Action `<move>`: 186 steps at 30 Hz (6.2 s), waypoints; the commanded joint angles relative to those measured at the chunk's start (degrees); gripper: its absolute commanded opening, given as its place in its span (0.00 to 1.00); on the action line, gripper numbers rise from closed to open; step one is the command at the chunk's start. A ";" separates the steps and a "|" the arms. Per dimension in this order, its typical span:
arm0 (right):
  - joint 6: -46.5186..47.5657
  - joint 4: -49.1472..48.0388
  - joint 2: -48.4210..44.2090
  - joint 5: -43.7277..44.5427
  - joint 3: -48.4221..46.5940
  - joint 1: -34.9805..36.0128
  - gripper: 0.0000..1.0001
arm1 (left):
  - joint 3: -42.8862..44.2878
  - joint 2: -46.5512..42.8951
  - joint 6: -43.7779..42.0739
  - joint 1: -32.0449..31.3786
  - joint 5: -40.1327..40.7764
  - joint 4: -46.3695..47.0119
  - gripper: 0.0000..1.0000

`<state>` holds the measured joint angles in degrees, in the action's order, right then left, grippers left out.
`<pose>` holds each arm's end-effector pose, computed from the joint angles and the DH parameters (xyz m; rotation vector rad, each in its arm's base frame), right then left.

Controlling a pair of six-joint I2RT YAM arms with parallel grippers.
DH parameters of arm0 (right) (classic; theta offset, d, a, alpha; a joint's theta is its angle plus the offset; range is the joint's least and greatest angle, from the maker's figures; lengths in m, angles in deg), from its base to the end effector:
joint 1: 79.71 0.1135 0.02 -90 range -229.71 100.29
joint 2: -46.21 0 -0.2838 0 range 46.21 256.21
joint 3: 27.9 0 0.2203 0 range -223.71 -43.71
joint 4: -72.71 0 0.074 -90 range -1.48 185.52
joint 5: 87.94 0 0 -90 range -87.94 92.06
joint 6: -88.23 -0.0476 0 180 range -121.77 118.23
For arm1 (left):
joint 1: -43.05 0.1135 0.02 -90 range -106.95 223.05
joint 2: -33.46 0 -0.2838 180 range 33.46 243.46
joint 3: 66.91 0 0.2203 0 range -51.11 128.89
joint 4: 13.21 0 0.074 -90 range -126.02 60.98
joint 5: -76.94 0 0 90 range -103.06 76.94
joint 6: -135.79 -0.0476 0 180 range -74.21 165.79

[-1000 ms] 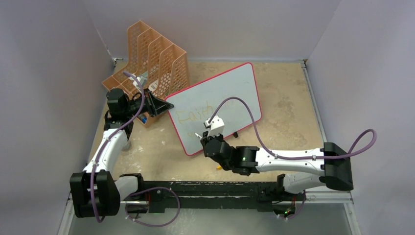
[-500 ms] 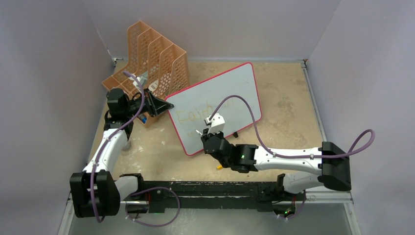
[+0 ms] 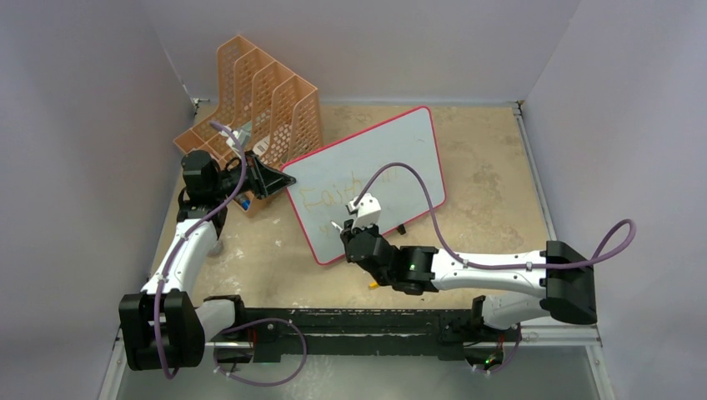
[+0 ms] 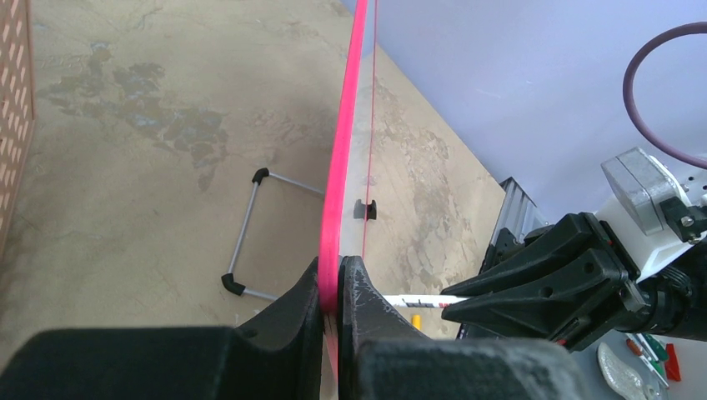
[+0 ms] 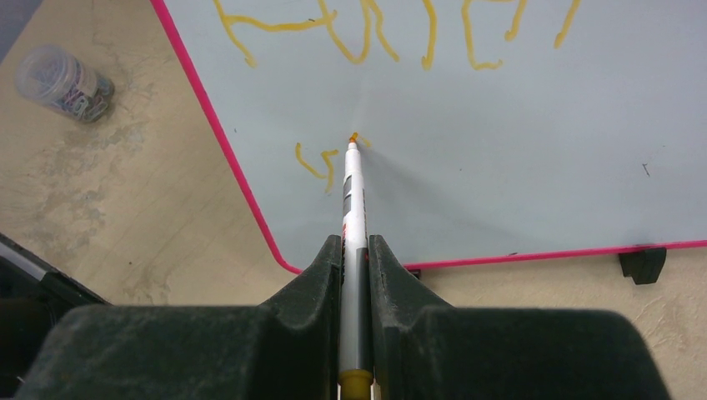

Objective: Write a sentence on the whiteboard

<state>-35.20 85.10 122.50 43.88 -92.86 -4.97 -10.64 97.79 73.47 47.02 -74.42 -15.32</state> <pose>0.1014 0.2511 0.3019 -0.2217 1.9021 0.5661 0.2129 -0.0271 0.3213 0.3326 1.7822 -1.2220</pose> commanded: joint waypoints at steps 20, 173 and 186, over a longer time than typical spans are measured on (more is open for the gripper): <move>-2.02 3.31 -0.42 -1.58 0.73 -0.29 0.00 | 0.54 -0.41 -3.60 0.52 2.21 4.15 0.00; -1.81 5.94 -1.87 -0.85 0.15 -3.11 0.00 | 0.58 -0.29 -3.95 0.52 2.08 3.80 0.00; -3.25 7.97 -2.78 1.22 0.90 -3.12 0.00 | 0.58 -0.26 -3.95 0.52 2.07 3.71 0.00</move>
<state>-37.16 92.12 121.08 42.68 -92.22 -7.61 -10.64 97.84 73.42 47.06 -74.29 -14.95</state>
